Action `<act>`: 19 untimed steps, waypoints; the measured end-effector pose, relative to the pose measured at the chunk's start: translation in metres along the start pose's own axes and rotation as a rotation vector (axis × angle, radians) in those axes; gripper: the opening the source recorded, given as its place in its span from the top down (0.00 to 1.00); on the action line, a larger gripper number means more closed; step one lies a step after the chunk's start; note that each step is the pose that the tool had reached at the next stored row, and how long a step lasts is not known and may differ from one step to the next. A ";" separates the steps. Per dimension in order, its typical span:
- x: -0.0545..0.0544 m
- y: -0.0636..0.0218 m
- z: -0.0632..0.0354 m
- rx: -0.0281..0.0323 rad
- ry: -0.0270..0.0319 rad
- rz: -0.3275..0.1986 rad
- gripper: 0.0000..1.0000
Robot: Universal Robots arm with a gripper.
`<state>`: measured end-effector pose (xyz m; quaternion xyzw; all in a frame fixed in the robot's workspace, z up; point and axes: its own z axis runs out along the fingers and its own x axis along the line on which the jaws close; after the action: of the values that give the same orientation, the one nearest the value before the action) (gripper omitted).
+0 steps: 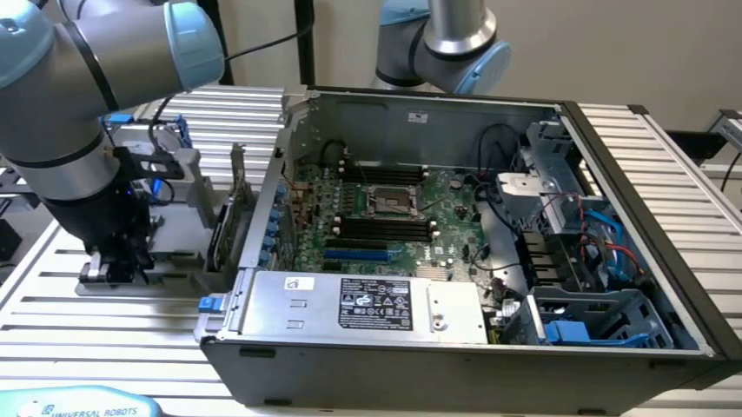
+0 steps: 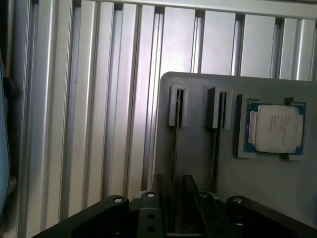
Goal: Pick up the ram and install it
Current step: 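Pick up the ram and move it above insertion slot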
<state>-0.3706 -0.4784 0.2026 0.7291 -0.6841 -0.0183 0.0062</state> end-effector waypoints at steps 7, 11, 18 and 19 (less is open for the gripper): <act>0.000 0.0012 0.0058 0.0004 -0.0066 0.000 0.69; 0.000 0.0015 0.0064 0.0008 -0.0144 0.000 0.69; 0.000 0.0017 0.0066 -0.0046 -0.0170 0.000 0.69; 0.001 0.0017 0.0067 -0.0049 -0.0170 -0.001 0.69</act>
<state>-0.3725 -0.4794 0.1960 0.7291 -0.6839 -0.0262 0.0021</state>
